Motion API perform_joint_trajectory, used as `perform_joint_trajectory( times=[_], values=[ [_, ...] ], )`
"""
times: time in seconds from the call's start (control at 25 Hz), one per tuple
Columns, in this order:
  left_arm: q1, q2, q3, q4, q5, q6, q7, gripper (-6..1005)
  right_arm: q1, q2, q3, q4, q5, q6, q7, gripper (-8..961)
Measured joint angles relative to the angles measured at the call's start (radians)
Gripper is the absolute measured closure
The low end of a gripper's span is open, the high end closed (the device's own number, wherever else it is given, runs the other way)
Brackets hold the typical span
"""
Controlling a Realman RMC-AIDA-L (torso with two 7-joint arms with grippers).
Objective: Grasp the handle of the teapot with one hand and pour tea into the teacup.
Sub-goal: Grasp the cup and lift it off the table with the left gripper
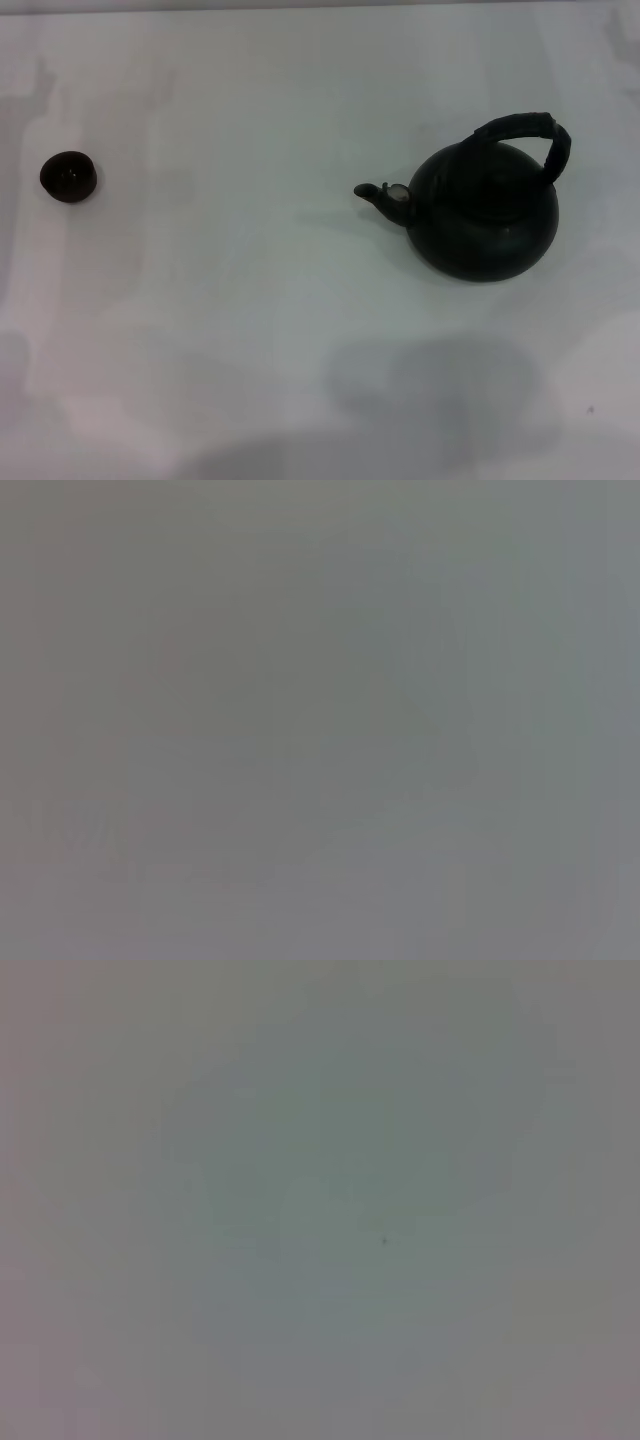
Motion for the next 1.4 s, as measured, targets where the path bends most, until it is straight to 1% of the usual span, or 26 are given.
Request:
perform_joint_trajectory(
  times=[0.32, 0.4, 0.52, 0.72, 0.96, 1.12, 1.4],
  values=[
    [0.039, -0.005, 0.016, -0.009, 0.045, -0.069, -0.003, 123, 0.007, -0.004, 0.000, -0.001, 0.000, 0.000, -0.003, 101],
    [0.053, -0.006, 0.047, -0.015, 0.060, -0.070, -0.003, 123, 0.007, -0.006, 0.000, -0.006, 0.000, 0.000, -0.003, 101],
    [0.063, -0.007, 0.117, -0.033, 0.064, -0.065, -0.003, 123, 0.008, -0.006, 0.000, -0.009, 0.000, 0.000, -0.003, 101],
    [0.058, -0.007, 0.220, -0.060, 0.066, -0.043, 0.001, 124, 0.016, -0.005, 0.000, -0.011, 0.000, 0.000, -0.005, 102],
    [0.085, -0.009, 0.288, -0.062, 0.067, -0.057, -0.006, 124, 0.017, -0.005, 0.000, -0.011, 0.000, 0.001, -0.007, 102],
    [0.120, -0.009, 0.345, -0.054, 0.067, -0.108, -0.038, 124, 0.013, -0.005, 0.000, -0.011, 0.000, 0.003, -0.005, 103],
    [0.175, -0.011, 0.402, -0.052, 0.065, -0.132, -0.057, 124, 0.017, -0.007, 0.009, -0.011, 0.000, 0.013, -0.007, 103]
  ],
)
